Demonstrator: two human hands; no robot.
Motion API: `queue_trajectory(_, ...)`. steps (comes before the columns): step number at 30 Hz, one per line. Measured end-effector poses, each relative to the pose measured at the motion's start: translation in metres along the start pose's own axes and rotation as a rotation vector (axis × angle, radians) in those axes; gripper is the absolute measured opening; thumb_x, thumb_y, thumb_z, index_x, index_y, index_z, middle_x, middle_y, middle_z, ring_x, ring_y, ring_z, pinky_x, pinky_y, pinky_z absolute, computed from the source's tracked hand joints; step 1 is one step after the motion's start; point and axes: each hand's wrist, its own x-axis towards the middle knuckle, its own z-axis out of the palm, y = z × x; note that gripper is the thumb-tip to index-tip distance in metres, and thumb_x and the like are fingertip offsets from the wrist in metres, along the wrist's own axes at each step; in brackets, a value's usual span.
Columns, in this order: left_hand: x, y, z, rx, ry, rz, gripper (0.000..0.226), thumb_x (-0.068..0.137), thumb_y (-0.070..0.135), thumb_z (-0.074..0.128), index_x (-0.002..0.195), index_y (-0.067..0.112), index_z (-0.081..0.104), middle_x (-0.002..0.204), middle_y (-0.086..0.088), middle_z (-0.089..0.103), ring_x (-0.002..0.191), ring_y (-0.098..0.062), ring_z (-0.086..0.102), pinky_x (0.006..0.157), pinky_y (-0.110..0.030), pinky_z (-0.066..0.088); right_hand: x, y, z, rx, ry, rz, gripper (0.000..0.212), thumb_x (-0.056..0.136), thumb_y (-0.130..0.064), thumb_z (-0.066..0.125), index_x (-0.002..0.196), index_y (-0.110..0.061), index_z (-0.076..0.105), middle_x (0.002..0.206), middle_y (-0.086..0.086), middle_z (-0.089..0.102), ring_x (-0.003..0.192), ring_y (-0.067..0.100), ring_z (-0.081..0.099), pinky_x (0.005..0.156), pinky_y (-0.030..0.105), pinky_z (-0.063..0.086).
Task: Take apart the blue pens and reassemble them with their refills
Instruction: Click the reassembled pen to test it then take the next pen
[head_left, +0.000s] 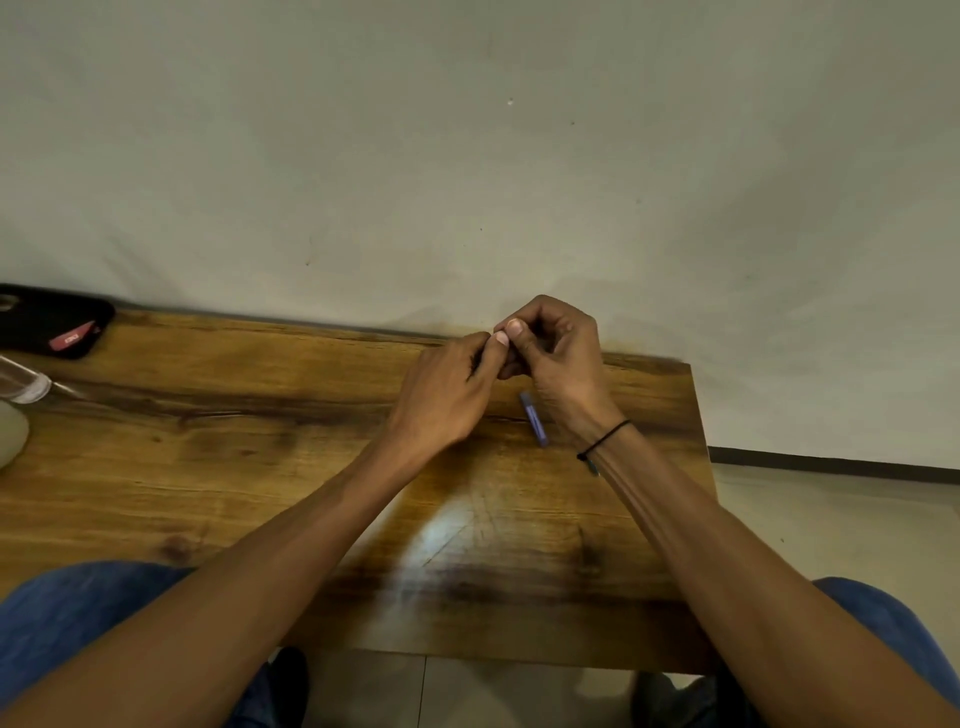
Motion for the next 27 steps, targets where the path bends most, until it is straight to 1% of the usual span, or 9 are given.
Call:
queue_trajectory(5,0.003,-0.003,-0.005,-0.088,-0.039,-0.025,0.059,0.109,0.056,0.037,0.071,0.02,0.065,0.049,0.007,0.036,0.043,-0.008,0.041,0.045,-0.024,0.023,0.002,-0.009,-0.001,0.02,0.052,-0.036,0.012,0.102,0.003,0.061,0.094,0.011,0.062,0.088,0.035,0.062,0.071,0.032,0.062,0.06,0.029,0.06)
queue_trajectory(8,0.005,-0.005,-0.004,-0.09,-0.077,-0.093,0.058,0.111,0.056,0.031,0.071,0.024,0.058,0.057,0.006,0.049,0.05,-0.006,0.046,0.053,-0.025,0.03,0.003,-0.007,-0.003,-0.168,0.049,-0.045,0.011,0.102,-0.001,0.063,0.094,0.006,0.068,0.083,0.021,0.07,0.067,0.023,0.069,0.06,0.025,0.06)
queue_trajectory(11,0.007,-0.011,0.001,-0.175,-0.115,-0.205,0.044,0.114,0.046,0.03,0.086,0.028,0.06,0.079,0.007,0.062,0.073,-0.009,0.057,0.064,-0.03,0.038,0.004,0.0,-0.008,-0.521,-0.004,-0.082,0.012,0.101,-0.006,0.064,0.092,-0.004,0.072,0.078,0.005,0.072,0.065,0.012,0.071,0.062,0.024,0.061)
queue_trajectory(13,0.008,-0.017,0.007,-0.285,-0.16,-0.32,0.033,0.114,0.04,0.034,0.104,0.028,0.063,0.091,0.008,0.064,0.085,-0.01,0.058,0.075,-0.032,0.043,0.003,0.004,-0.011,-0.726,-0.066,-0.098,0.012,0.1,-0.006,0.065,0.092,-0.008,0.073,0.08,0.003,0.073,0.069,0.013,0.071,0.068,0.034,0.062)
queue_trajectory(15,0.01,-0.023,0.012,-0.395,-0.201,-0.425,0.028,0.114,0.032,0.035,0.119,0.023,0.062,0.087,0.002,0.075,0.083,-0.012,0.066,0.079,-0.034,0.048,0.002,0.009,-0.012,-0.947,-0.164,-0.131,0.01,0.098,-0.006,0.064,0.096,-0.009,0.073,0.09,0.007,0.073,0.082,0.022,0.07,0.075,0.043,0.059)
queue_trajectory(17,0.01,-0.026,0.015,-0.476,-0.247,-0.489,0.023,0.114,0.029,0.036,0.124,0.023,0.056,0.082,-0.001,0.081,0.081,-0.011,0.076,0.079,-0.033,0.055,-0.001,0.013,-0.01,-1.08,-0.26,-0.155,0.011,0.095,-0.004,0.062,0.096,-0.01,0.071,0.098,0.011,0.071,0.091,0.031,0.067,0.077,0.045,0.056)
queue_trajectory(20,0.009,-0.03,0.016,-0.417,-0.272,-0.483,0.011,0.113,0.031,0.042,0.115,0.025,0.051,0.091,-0.001,0.083,0.09,-0.015,0.079,0.084,-0.038,0.062,-0.006,0.02,-0.006,-1.194,-0.37,-0.137,0.011,0.094,-0.005,0.06,0.095,-0.012,0.068,0.102,0.011,0.069,0.093,0.036,0.066,0.076,0.047,0.056)
queue_trajectory(23,0.008,-0.033,0.014,-0.38,-0.267,-0.459,0.011,0.11,0.026,0.053,0.109,0.018,0.06,0.102,-0.007,0.08,0.093,-0.019,0.078,0.083,-0.043,0.067,-0.009,0.028,-0.004,-1.251,-0.416,-0.122,0.008,0.095,-0.007,0.063,0.096,-0.013,0.067,0.106,0.009,0.064,0.095,0.035,0.065,0.077,0.047,0.056)
queue_trajectory(27,0.007,-0.031,0.009,-0.184,-0.232,-0.406,0.017,0.103,0.026,0.066,0.113,0.012,0.068,0.096,-0.005,0.078,0.082,-0.017,0.079,0.081,-0.043,0.067,-0.013,0.035,0.001,-1.297,-0.444,-0.154,0.009,0.095,-0.006,0.061,0.097,-0.013,0.066,0.106,0.009,0.063,0.095,0.033,0.064,0.074,0.041,0.051)
